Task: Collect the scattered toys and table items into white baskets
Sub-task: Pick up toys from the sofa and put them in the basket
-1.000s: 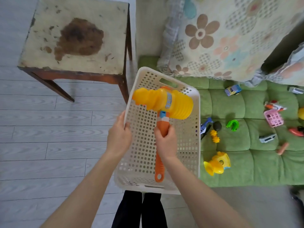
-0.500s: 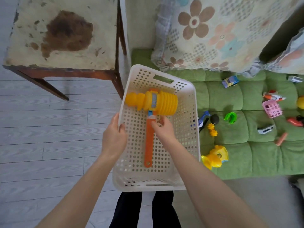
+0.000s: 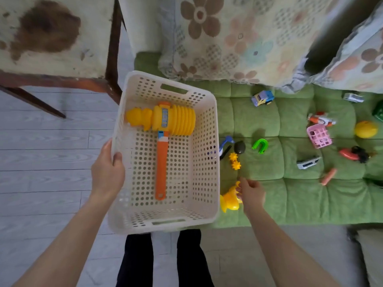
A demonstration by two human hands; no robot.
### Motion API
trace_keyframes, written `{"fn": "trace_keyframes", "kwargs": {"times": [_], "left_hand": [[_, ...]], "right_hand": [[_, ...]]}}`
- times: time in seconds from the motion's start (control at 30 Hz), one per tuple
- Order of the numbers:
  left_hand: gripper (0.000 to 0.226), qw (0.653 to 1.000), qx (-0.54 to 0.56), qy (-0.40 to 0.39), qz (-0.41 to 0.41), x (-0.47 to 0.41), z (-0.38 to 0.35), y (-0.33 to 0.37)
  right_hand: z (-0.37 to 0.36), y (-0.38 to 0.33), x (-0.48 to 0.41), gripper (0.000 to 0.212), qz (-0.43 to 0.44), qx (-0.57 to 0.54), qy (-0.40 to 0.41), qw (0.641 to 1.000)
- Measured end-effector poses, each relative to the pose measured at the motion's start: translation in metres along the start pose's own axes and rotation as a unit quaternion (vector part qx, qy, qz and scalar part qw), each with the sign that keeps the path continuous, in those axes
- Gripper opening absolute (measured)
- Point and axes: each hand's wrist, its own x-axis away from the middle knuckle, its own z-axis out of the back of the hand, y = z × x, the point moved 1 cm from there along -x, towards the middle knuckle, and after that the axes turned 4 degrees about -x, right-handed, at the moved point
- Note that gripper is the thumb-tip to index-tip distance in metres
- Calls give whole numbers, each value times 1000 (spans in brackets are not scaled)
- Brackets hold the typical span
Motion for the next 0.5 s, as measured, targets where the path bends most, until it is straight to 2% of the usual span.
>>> {"fn": "trace_keyframes", "kwargs": {"times": [0.07, 0.17, 0.27, 0.37, 0.5], "left_hand": [[38, 1000, 3, 8, 4, 3, -8, 2], [39, 1000, 4, 15, 16, 9, -23, -1], [40, 999, -4, 19, 26, 15, -35, -8], [42, 999, -3, 16, 38, 16, -42, -19], [44, 999, 9, 16, 32, 14, -45, -28]], "right_hand": [[16, 17, -16, 21, -37, 45, -10, 998], [28, 42, -30, 47, -63, 154, -26, 986], [18, 60, -25, 67, -98, 167, -94, 977], [3, 74, -26, 67, -78, 199, -124, 969], [-6, 82, -34, 56, -33, 267, -96, 958]]}}
